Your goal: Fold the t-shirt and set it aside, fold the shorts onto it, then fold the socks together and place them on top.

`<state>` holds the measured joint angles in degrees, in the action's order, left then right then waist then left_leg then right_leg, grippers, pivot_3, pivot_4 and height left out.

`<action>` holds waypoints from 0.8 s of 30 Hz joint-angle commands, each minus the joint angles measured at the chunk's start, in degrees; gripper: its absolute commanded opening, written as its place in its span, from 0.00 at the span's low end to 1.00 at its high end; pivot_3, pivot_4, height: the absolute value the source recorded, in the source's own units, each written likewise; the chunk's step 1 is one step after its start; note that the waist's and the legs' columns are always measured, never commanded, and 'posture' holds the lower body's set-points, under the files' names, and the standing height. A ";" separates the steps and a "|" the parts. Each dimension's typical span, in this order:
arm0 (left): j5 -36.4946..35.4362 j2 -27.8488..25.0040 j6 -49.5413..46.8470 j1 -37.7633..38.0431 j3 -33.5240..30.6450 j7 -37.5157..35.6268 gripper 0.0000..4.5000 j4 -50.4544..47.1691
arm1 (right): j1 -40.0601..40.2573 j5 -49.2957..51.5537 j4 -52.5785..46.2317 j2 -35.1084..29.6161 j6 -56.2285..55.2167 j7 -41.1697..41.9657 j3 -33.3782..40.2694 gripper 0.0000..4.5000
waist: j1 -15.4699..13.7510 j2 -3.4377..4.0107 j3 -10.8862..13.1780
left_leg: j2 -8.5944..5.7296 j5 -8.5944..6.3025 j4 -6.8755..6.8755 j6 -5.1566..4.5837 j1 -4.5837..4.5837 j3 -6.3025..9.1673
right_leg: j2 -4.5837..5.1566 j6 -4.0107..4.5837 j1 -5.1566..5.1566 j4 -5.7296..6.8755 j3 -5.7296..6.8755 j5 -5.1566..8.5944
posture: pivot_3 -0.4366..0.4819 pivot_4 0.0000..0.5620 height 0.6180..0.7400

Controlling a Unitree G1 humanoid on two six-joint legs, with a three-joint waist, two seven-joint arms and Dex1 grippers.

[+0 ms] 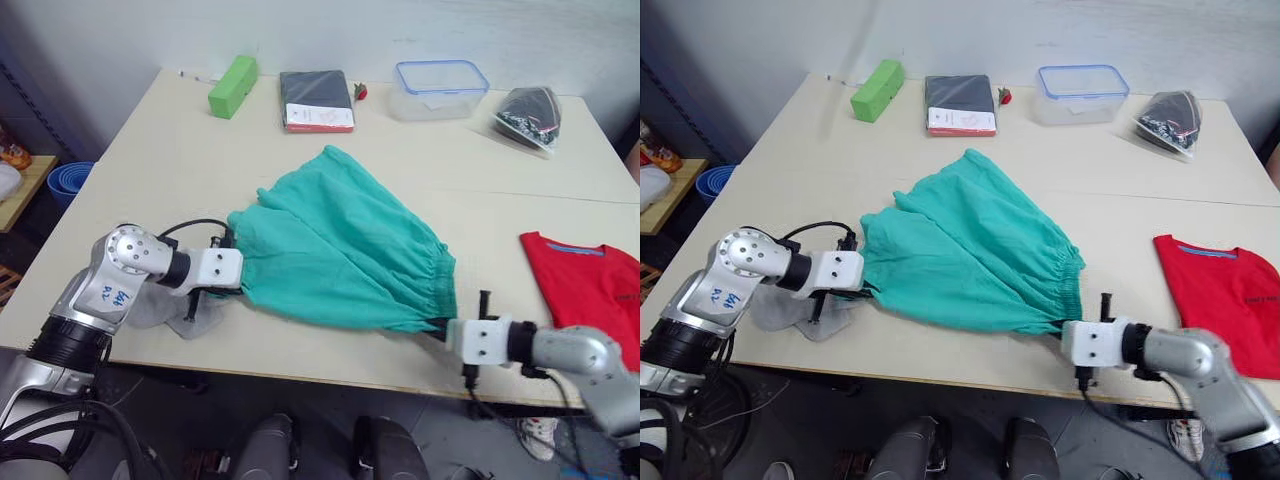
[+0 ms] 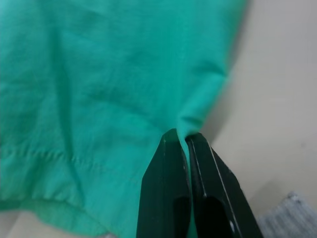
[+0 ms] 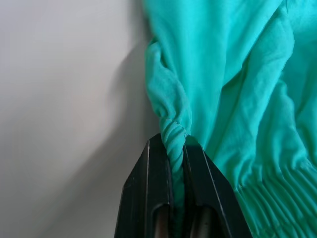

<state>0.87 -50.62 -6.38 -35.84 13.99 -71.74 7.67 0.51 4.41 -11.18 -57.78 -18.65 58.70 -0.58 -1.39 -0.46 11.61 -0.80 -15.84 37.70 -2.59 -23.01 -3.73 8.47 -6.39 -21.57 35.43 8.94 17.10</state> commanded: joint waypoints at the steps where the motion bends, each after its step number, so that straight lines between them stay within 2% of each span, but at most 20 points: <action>1: -4.81 -2.61 -7.11 -1.23 -3.20 -4.74 0.00 -3.77 | -0.74 7.71 4.78 -5.21 -11.74 11.60 2.15 0.01 | 0.01 0.00 0.00 | 0.00 -0.01 0.01 -0.01 0.00 0.00 | 0.00 0.00 0.01 -0.01 0.01 0.00 | 0.48 0.27 1.00; 5: -13.91 -6.20 -17.02 -0.28 -6.05 -11.66 0.00 -11.56 | -5.07 12.89 11.10 -9.05 -21.57 21.57 1.11 0.01 | 0.23 -0.02 0.03 | 0.00 -0.04 0.15 -0.05 -0.07 -0.02 | 0.00 -0.01 0.03 -0.03 0.03 0.00 | 0.48 0.27 1.00; 7: -17.39 -7.87 -20.61 1.40 -7.02 -13.31 0.00 -15.85 | -8.04 12.21 14.56 -8.32 -25.04 22.92 -0.03 0.01 | 0.47 -0.04 0.04 | 0.05 -0.05 0.23 -0.05 -0.07 -0.01 | 0.00 -0.01 0.05 -0.02 0.02 -0.01 | 0.48 0.27 1.00; 11: -14.63 -8.88 -19.10 5.45 -5.41 -10.27 0.00 -18.65 | -11.87 7.31 19.49 -4.46 -27.49 20.03 -2.08 0.01 | 0.63 0.01 0.03 | 0.04 -0.06 0.25 -0.03 -0.03 0.12 | 0.03 -0.01 0.18 -0.01 0.05 0.00 | 0.48 0.27 1.00; 15: -10.45 -7.29 -17.30 7.39 -3.70 -4.84 0.00 -18.58 | -9.85 5.00 18.35 -2.17 -23.90 15.57 -2.18 0.01 | 0.26 0.03 0.05 | 0.01 -0.06 0.28 -0.02 -0.11 0.16 | 0.02 0.00 0.07 0.08 -0.02 0.01 | 0.48 0.27 1.00; 17: -8.86 -7.12 -15.85 8.11 -3.07 -3.65 0.00 -18.56 | -8.22 4.62 17.03 -2.32 -21.71 14.19 -1.90 0.13 | -0.06 0.04 0.05 | 0.01 -0.06 0.31 -0.03 -0.14 0.14 | 0.03 0.00 0.06 0.06 -0.05 0.01 | 0.48 0.27 1.00; 18: -8.83 -7.35 -15.65 8.49 -2.96 -3.84 0.09 -18.90 | -7.45 4.18 16.37 -2.67 -21.41 13.59 -1.68 0.18 | -0.07 0.04 0.05 | 0.01 -0.07 0.31 -0.03 -0.14 0.13 | 0.04 0.00 0.07 0.05 -0.07 0.01 | 0.48 0.27 1.00; 23: -13.61 -7.06 -15.97 9.22 -5.80 -5.90 0.43 -21.94 | 2.01 7.35 5.56 -5.60 -15.39 11.32 3.26 0.57 | -0.14 0.08 0.08 | 0.04 -0.12 0.30 0.02 -0.17 0.15 | 0.02 0.01 0.03 0.02 -0.37 0.02 | 0.48 0.27 1.00; 24: -14.25 -6.94 -15.70 9.23 -6.15 -6.03 0.49 -22.33 | 3.87 7.47 3.46 -5.89 -14.15 10.88 3.92 0.57 | -0.14 0.09 0.08 | 0.04 -0.12 0.30 0.03 -0.15 0.15 | 0.02 0.01 0.04 0.03 -0.38 0.02 | 0.48 0.27 1.00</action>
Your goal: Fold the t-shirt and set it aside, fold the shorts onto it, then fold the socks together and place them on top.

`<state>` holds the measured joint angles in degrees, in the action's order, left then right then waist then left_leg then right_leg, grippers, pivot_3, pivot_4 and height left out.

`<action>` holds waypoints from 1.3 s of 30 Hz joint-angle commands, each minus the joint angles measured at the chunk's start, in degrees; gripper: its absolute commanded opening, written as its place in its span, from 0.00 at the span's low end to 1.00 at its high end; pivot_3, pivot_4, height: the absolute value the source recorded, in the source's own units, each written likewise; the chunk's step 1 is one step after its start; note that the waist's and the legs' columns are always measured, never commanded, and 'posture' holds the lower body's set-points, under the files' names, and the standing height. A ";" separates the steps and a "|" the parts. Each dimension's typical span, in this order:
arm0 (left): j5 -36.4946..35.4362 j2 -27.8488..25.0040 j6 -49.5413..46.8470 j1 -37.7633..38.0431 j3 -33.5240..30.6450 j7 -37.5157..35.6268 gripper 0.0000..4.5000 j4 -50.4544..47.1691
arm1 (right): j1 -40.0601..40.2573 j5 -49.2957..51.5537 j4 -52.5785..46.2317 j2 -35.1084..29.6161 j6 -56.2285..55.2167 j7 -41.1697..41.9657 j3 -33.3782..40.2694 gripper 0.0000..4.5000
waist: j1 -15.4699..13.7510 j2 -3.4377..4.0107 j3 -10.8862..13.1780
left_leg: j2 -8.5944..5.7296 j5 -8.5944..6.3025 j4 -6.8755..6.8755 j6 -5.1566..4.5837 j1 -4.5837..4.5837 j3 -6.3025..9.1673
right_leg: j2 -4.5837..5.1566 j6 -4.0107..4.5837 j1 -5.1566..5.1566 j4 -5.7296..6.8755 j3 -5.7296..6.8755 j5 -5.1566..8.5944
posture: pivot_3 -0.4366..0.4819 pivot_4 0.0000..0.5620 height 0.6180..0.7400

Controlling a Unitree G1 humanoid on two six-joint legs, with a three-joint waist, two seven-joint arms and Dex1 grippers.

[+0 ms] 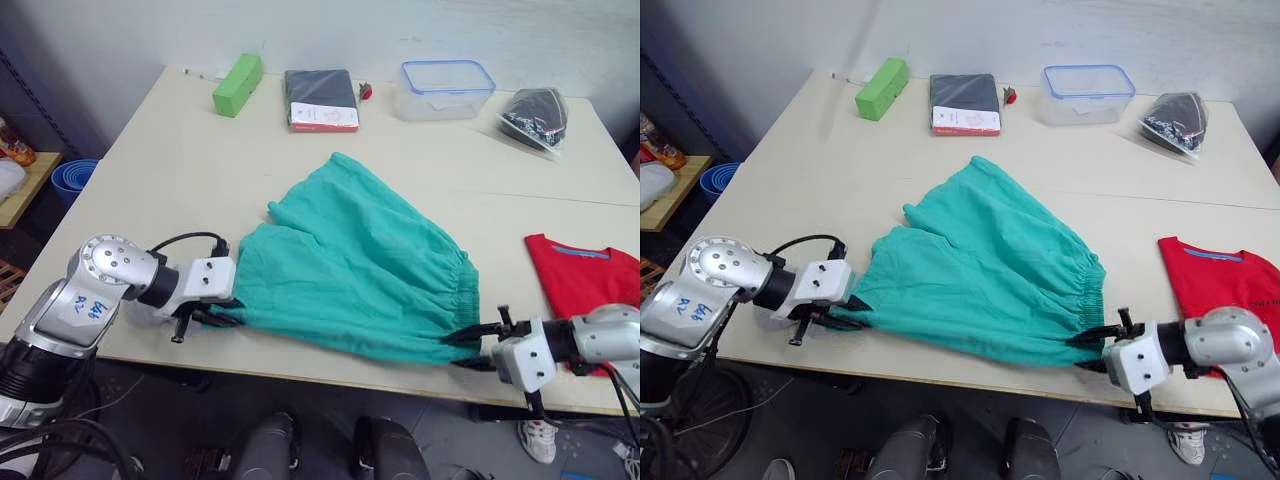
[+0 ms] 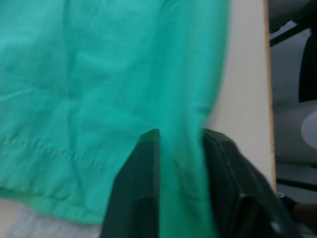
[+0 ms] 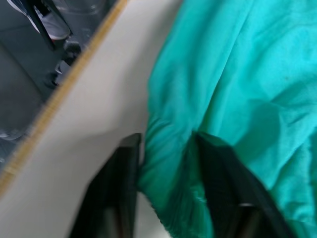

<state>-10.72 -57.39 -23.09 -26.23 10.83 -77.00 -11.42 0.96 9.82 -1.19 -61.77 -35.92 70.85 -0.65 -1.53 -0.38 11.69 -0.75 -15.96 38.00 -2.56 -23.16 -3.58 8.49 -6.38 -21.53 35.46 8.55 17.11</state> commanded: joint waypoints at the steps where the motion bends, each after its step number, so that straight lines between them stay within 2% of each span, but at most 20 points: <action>1: -2.79 -0.25 1.13 -0.43 -2.97 -0.83 0.56 -3.44 | 4.36 1.65 -8.09 -1.72 4.26 -2.07 4.25 0.57 | -0.01 -0.03 -0.02 | 0.00 0.00 0.00 0.00 -0.01 -0.01 | 0.01 0.00 -0.01 -0.02 -0.02 0.00 | 0.48 0.27 1.00; 6: 0.62 -1.03 4.74 0.13 -1.10 -0.16 0.56 -3.54 | 5.39 -2.06 -11.29 0.45 8.53 -5.88 3.19 0.57 | 0.20 -0.02 -0.02 | 0.10 -0.03 0.02 0.05 0.10 -0.18 | -0.04 0.00 0.00 -0.01 -0.15 0.00 | 0.48 0.27 1.00; 10: 3.56 -0.86 7.94 1.23 0.19 0.64 0.56 -2.91 | 3.80 -7.63 -9.83 2.02 10.30 -9.21 2.21 0.57 | 0.06 -0.02 -0.02 | 0.10 -0.07 0.01 0.05 0.08 -0.20 | -0.07 0.00 -0.04 -0.01 -0.17 0.00 | 0.48 0.27 1.00; 16: 5.67 -1.02 9.77 3.87 1.13 0.63 0.56 -3.27 | 2.59 -10.20 -7.57 2.05 11.81 -10.02 0.71 0.57 | 0.07 -0.02 -0.01 | 0.10 -0.09 0.01 0.04 0.07 -0.22 | -0.08 0.00 -0.05 -0.02 -0.19 0.00 | 0.48 0.27 1.00; 19: 6.46 -1.60 10.54 5.10 1.86 -0.25 0.56 -3.56 | 1.94 -10.49 -7.05 2.32 11.81 -10.13 0.01 0.43 | 0.09 -0.02 -0.01 | 0.10 -0.09 0.02 0.03 0.08 -0.22 | -0.08 0.00 -0.04 -0.02 -0.19 0.00 | 0.48 0.27 1.00; 22: 8.08 -1.78 11.83 6.21 1.89 0.49 0.42 -2.85 | 1.37 -10.19 -6.92 2.45 12.03 -10.07 -0.41 0.20 | 0.20 -0.02 -0.01 | 0.11 -0.09 0.02 0.03 0.09 -0.24 | -0.07 0.00 -0.04 -0.01 -0.21 0.00 | 0.48 0.27 1.00; 24: 10.14 -1.51 13.67 6.49 2.05 2.10 0.28 -1.21 | 1.20 -9.74 -7.09 2.40 12.27 -9.97 -0.58 0.05 | 0.15 -0.02 -0.02 | 0.12 -0.09 0.02 0.03 0.09 -0.25 | -0.07 0.00 -0.05 -0.01 -0.21 0.00 | 0.48 0.27 1.00; 25: 11.29 -1.38 14.84 6.55 2.32 2.79 0.21 -0.06 | 1.18 -9.50 -7.25 2.31 12.35 -9.88 -0.63 0.00 | 0.13 -0.02 -0.02 | 0.12 -0.09 0.02 0.03 0.09 -0.24 | -0.07 0.00 -0.05 -0.01 -0.21 0.00 | 0.48 0.27 1.00; 28: 12.75 -1.40 16.46 6.70 2.77 3.43 0.00 2.15 | 1.17 -8.82 -7.75 2.03 12.68 -9.54 -0.52 0.00 | 0.10 0.00 -0.03 | 0.12 -0.11 0.02 0.00 0.11 -0.25 | -0.03 0.00 -0.04 -0.02 -0.23 0.00 | 0.48 0.27 1.00; 32: 9.73 -2.69 15.05 7.47 2.44 -0.23 0.00 2.83 | 1.24 -4.10 -9.04 1.24 14.02 -6.95 0.23 0.00 | 0.20 0.10 -0.09 | 0.15 -0.13 0.02 0.02 0.18 -0.30 | -0.03 0.00 -0.04 -0.01 -0.28 0.00 | 0.48 0.27 1.00; 39: -6.88 -11.18 5.00 13.20 -3.53 -13.30 0.00 -7.32 | 3.18 9.06 -13.76 -1.28 20.42 1.44 2.62 0.00 | 0.58 0.11 -0.07 | 0.43 -0.28 0.03 0.17 0.19 -0.38 | -0.11 0.12 -0.05 -0.01 -0.31 0.06 | 0.48 0.27 1.00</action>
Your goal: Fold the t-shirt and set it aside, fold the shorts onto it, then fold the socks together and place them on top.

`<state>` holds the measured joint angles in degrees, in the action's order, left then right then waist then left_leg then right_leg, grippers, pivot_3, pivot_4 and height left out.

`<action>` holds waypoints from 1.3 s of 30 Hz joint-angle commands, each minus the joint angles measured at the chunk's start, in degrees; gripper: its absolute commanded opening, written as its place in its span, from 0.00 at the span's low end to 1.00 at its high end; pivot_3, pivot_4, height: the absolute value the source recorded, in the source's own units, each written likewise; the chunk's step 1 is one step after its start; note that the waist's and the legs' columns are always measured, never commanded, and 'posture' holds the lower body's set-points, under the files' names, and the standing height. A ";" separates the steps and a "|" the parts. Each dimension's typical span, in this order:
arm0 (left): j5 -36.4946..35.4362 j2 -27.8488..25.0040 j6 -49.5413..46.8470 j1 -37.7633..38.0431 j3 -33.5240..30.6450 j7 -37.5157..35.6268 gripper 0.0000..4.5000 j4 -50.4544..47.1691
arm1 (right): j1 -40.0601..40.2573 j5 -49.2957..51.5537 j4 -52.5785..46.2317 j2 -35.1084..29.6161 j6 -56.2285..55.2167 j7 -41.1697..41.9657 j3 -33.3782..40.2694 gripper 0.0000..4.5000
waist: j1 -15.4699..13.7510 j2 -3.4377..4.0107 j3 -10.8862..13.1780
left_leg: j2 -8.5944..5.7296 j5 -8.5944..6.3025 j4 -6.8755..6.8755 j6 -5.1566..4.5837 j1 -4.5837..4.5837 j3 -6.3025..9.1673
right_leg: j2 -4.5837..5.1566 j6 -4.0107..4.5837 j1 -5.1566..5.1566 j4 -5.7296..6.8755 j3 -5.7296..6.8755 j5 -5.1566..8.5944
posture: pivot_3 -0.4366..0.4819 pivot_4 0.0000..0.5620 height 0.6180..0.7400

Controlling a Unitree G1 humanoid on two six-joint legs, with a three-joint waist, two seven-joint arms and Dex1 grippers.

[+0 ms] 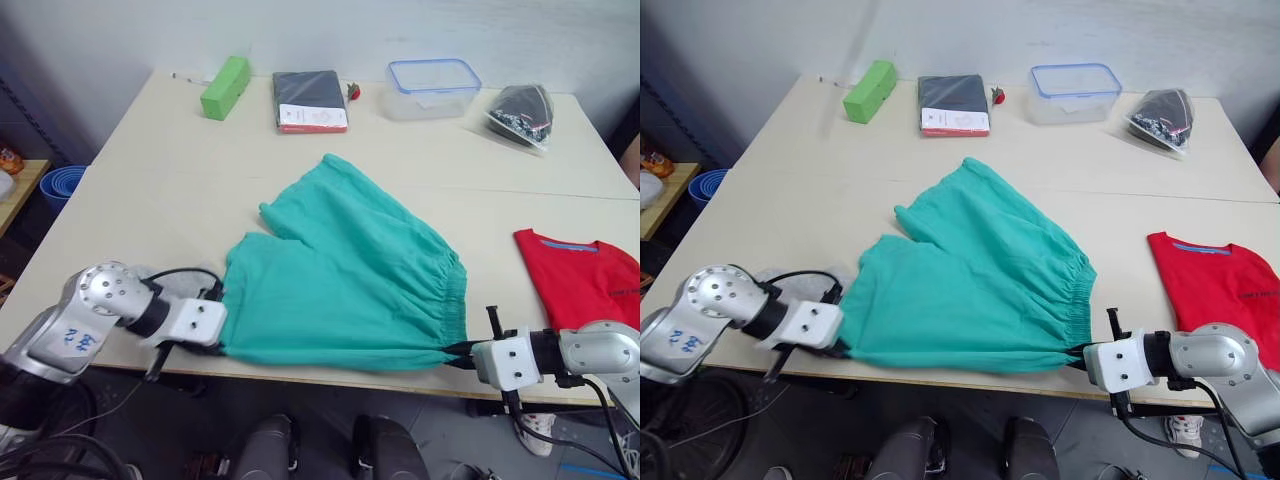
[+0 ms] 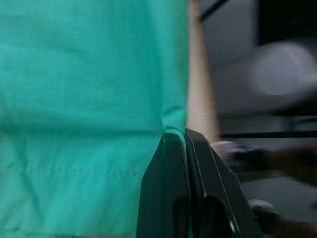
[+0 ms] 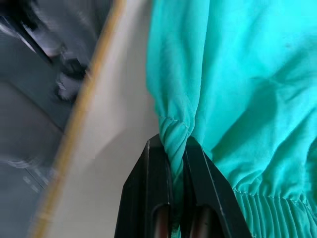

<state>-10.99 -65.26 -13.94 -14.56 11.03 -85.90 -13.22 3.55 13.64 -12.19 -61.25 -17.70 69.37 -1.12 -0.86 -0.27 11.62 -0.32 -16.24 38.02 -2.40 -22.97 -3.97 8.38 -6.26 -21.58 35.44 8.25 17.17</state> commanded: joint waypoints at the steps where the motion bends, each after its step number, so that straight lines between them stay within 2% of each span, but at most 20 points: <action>1: -9.30 -5.11 -6.17 2.65 -4.69 -5.53 0.00 -7.66 | 0.89 6.68 -3.23 -2.24 2.91 4.23 3.41 0.00 | -0.20 -0.01 0.01 | 0.00 -0.01 0.03 -0.01 -0.03 0.01 | 0.00 0.00 0.00 -0.02 -0.01 0.00 | 0.48 0.27 1.00; 7: -23.51 -15.46 -11.36 9.23 -9.70 -6.60 0.00 -15.44 | 4.80 15.52 -7.74 -4.89 11.09 10.57 5.57 0.00 | -0.58 0.01 0.03 | 0.01 -0.12 0.06 -0.05 0.00 0.03 | 0.06 0.02 0.03 -0.32 -0.10 0.01 | 0.48 0.27 1.00; 11: -26.79 -18.76 -10.07 8.57 -11.26 -6.60 0.00 -12.61 | 7.01 25.31 -12.74 -6.25 22.82 11.83 8.61 0.00 | -0.55 0.03 0.05 | 0.02 -0.13 0.05 -0.04 0.00 0.04 | 0.03 0.02 0.04 -0.37 -0.09 0.01 | 0.48 0.27 1.00; 13: -24.98 -17.96 -8.17 3.21 -9.19 -6.60 0.00 -8.17 | 6.75 28.35 -13.32 -5.85 27.24 11.17 10.06 0.00 | -0.56 0.03 0.05 | 0.02 -0.14 0.05 -0.03 0.00 0.03 | 0.02 0.03 0.04 -0.37 -0.09 0.02 | 0.48 0.27 1.00; 15: -19.15 -12.47 -6.11 -8.89 -4.14 -6.45 0.00 0.32 | 5.04 30.52 -12.14 -4.62 31.36 9.27 11.02 0.00 | -0.79 0.06 0.05 | 0.02 -0.16 0.05 -0.02 0.00 0.02 | 0.01 0.03 0.02 -0.37 -0.10 0.02 | 0.48 0.27 1.00; 18: -6.30 3.57 -1.44 -35.74 5.54 -3.89 0.00 23.15 | 1.93 35.28 -8.61 -3.18 39.21 6.06 12.90 0.00 | -1.87 0.09 -0.03 | -0.03 -0.13 0.11 -0.06 -0.02 -0.03 | -0.35 0.02 -0.02 -0.28 -0.09 0.01 | 0.48 0.27 1.00; 21: 3.33 16.65 6.50 -54.79 10.28 0.11 0.00 45.72 | -0.70 38.49 -6.10 -1.38 45.48 2.65 14.78 0.00 | -2.97 -0.21 -0.02 | -0.06 -0.09 0.46 -0.12 -0.30 0.01 | -0.74 -0.14 -0.12 0.05 -0.14 -0.10 | 0.48 0.27 1.00; 23: 9.47 26.82 14.56 -67.11 11.29 10.71 0.00 63.75 | -3.16 40.91 -3.74 0.59 50.35 -2.38 16.35 0.00 | -3.03 -0.36 0.01 | -0.06 -0.27 0.65 -0.32 -0.33 -0.17 | -0.75 -0.16 -0.12 0.06 -0.28 -0.12 | 0.48 0.27 1.00; 24: 11.63 30.44 17.86 -70.97 11.11 15.94 0.00 70.47 | -4.14 41.74 -3.05 1.51 52.49 -4.82 17.04 0.00 | -3.00 -0.39 0.05 | -0.07 -0.37 0.74 -0.42 -0.34 -0.19 | -0.75 -0.20 -0.10 -0.01 -0.29 -0.13 | 0.48 0.27 1.00; 27: 17.08 37.23 26.03 -76.19 10.88 29.53 0.00 82.22 | -5.54 42.72 -2.33 3.90 57.37 -11.78 19.17 0.00 | -2.03 -0.38 0.04 | -0.10 -0.73 0.86 -0.76 -0.57 -0.44 | -0.64 -0.47 -0.22 -0.38 -0.45 -0.27 | 0.48 0.27 1.00; 30: 22.79 42.90 33.83 -77.09 12.24 41.27 0.00 87.22 | -4.64 42.84 -3.48 6.38 60.21 -18.25 22.10 0.00 | -1.69 -0.41 0.06 | -0.11 -0.93 0.85 -0.86 -0.56 -0.61 | -0.56 -0.54 -0.25 -0.48 -0.45 -0.29 | 0.48 0.27 1.00; 35: 32.65 47.65 39.65 -75.46 16.15 54.68 0.00 90.35 | -2.24 40.95 -6.56 9.08 63.45 -26.51 24.53 0.00 | -2.08 -0.43 0.07 | -0.09 -0.82 1.18 -0.87 -1.26 -0.69 | -0.57 -0.66 -0.95 -0.25 -0.55 -0.36 | 0.48 0.27 1.00; 39: 36.77 49.42 38.78 -73.74 17.05 58.46 0.00 91.54 | -1.35 38.73 -8.11 10.21 63.97 -30.74 25.06 0.00 | -2.03 -0.44 0.07 | -0.09 -0.66 1.20 -0.98 -1.20 -0.94 | -0.49 -0.79 -0.99 -0.22 -0.78 -0.44 | 0.48 0.27 1.00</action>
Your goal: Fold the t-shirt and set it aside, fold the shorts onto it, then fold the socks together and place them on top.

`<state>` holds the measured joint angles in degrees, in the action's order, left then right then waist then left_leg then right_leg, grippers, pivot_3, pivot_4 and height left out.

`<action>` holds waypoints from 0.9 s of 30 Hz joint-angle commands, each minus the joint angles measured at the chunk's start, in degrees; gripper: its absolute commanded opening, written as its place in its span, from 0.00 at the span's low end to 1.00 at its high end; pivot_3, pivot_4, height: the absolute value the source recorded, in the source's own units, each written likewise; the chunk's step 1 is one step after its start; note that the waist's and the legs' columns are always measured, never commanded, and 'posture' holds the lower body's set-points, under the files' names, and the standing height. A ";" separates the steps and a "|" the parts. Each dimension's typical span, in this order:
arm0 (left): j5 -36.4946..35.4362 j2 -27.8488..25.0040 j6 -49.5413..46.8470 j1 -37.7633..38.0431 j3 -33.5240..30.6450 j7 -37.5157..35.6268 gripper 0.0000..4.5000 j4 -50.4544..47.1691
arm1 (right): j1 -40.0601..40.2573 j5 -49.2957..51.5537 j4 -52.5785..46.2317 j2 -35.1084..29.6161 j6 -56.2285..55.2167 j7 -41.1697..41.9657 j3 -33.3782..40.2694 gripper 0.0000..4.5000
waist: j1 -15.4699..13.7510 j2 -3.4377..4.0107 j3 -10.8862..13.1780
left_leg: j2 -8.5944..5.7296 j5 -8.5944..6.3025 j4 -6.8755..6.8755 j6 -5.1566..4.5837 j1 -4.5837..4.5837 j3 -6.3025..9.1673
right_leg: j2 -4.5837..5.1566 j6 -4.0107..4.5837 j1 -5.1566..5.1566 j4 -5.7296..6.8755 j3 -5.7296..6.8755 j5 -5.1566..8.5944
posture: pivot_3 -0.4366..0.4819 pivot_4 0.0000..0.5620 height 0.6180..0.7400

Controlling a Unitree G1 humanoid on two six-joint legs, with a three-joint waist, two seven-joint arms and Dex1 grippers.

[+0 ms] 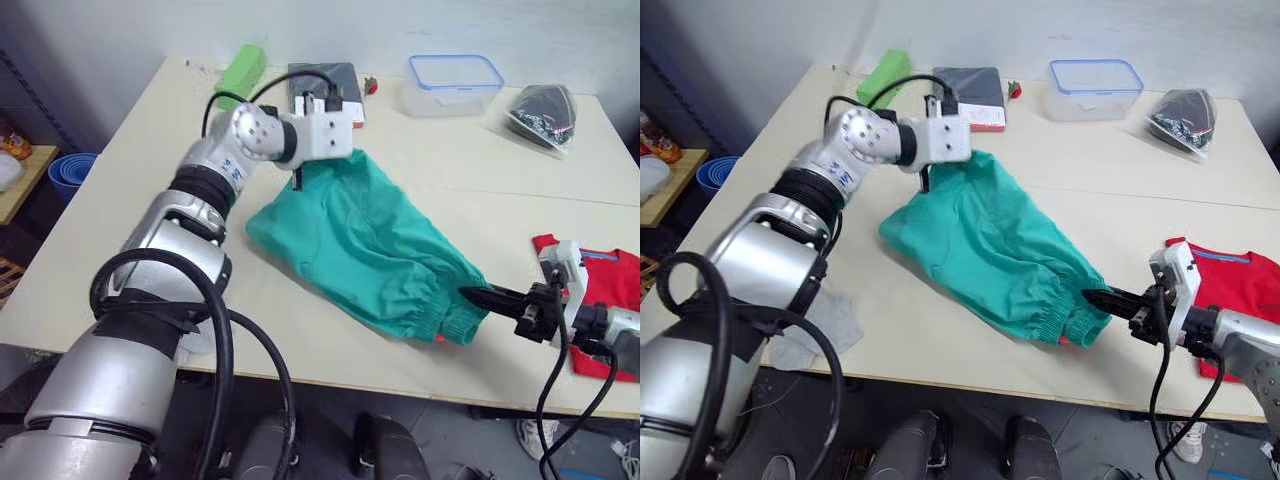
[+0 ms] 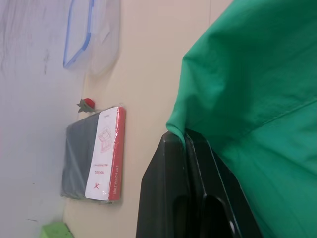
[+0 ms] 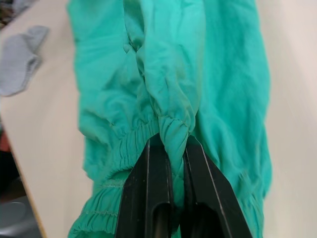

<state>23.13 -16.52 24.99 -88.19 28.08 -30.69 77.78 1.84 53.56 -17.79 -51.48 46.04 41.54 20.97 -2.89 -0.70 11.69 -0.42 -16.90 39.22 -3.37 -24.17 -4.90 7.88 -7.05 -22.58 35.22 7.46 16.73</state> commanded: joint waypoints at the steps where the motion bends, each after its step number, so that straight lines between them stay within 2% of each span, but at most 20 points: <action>1: 3.27 0.91 -0.49 0.27 -0.08 3.98 0.04 0.69 | 0.36 -1.57 -2.77 0.56 0.35 -3.53 3.04 0.00 | 0.02 0.01 0.00 | 0.00 0.01 0.00 -0.02 0.01 -0.04 | 0.03 -0.02 -0.01 0.00 -0.04 -0.03 | 0.48 0.27 1.00; 2: 3.44 1.05 -1.05 0.53 -0.61 3.95 0.09 0.85 | 0.32 -1.59 -3.01 0.62 0.53 -3.80 3.16 0.00 | 0.07 0.00 0.00 | 0.00 0.01 0.00 -0.03 0.03 -0.08 | 0.08 -0.02 -0.03 0.00 -0.06 -0.05 | 0.48 0.27 1.00; 5: 4.38 0.61 -1.33 0.69 -1.42 4.73 0.27 1.02 | 0.14 -2.24 -3.65 -0.20 0.64 -4.27 4.06 0.17 | 0.16 0.00 0.00 | 0.00 0.00 0.00 -0.05 0.01 -0.19 | 0.16 -0.01 -0.21 0.20 -0.15 -0.06 | 0.48 0.27 1.00; 11: 2.28 -2.04 -1.37 -0.45 -6.45 4.86 0.67 0.62 | 0.21 -8.91 -4.77 -2.82 -3.22 -3.20 5.94 0.61 | 0.16 0.00 0.00 | -0.02 -0.01 0.00 -0.07 0.01 -0.30 | 0.16 -0.01 -0.25 0.25 -0.20 -0.07 | 0.48 0.27 1.00; 14: -4.27 -5.90 1.49 -0.50 -13.69 -4.10 0.87 -0.82 | 0.45 -14.17 -6.82 -5.29 -8.37 -0.66 7.23 0.83 | 0.42 0.01 0.00 | -0.02 -0.01 0.00 -0.08 0.00 -0.37 | 0.15 -0.01 -0.33 0.28 -0.25 -0.06 | 0.48 0.27 1.00; 16: -8.13 -7.61 4.05 0.77 -17.03 -13.64 1.00 -2.10 | 0.74 -16.69 -9.00 -6.46 -11.94 1.86 7.46 0.99 | 0.82 0.01 0.00 | -0.02 -0.01 -0.01 -0.07 0.00 -0.43 | 0.14 -0.01 -0.42 0.33 -0.30 -0.06 | 0.48 0.27 1.00; 19: -11.55 -9.91 7.63 4.90 -18.58 -28.76 1.00 -4.78 | 1.92 -19.57 -13.91 -8.15 -17.08 6.86 5.76 0.99 | 1.11 0.03 -0.02 | -0.01 -0.01 -0.01 -0.06 0.01 -0.46 | 0.10 -0.01 -0.40 0.35 -0.29 -0.06 | 0.48 0.27 1.00; 22: -12.52 -12.61 11.14 10.83 -17.57 -38.80 1.00 -8.87 | 3.08 -21.64 -19.17 -9.14 -19.90 10.53 2.10 0.99 | 1.45 0.07 -0.04 | -0.04 -0.01 0.00 -0.06 0.11 -0.48 | 0.09 -0.01 -0.31 0.36 -0.34 -0.06 | 0.48 0.27 1.00; 24: -12.11 -14.08 13.68 14.03 -16.66 -41.27 1.00 -11.30 | 4.00 -26.49 -21.49 -9.77 -23.43 11.32 -2.46 0.99 | 1.65 0.05 -0.03 | -0.03 -0.01 0.02 -0.06 0.13 -0.49 | 0.07 -0.01 -0.31 0.37 -0.37 -0.06 | 0.48 0.27 1.00; 27: -9.43 -15.77 18.10 16.90 -14.28 -40.59 1.00 -13.14 | 6.58 -37.33 -21.53 -10.08 -31.21 11.30 -9.76 0.99 | 1.48 -0.04 0.01 | 0.02 0.00 0.09 -0.05 0.07 -0.48 | 0.03 -0.01 -0.34 0.40 -0.40 -0.06 | 0.48 0.27 1.00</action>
<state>13.25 -30.68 40.57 -69.98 13.59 -71.53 67.79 8.00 20.76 -38.14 -60.62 18.81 52.83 12.83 -1.41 -0.74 11.70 -0.41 -16.91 39.37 -3.45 -24.12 -5.39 7.92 -7.06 -22.92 35.64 7.05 16.67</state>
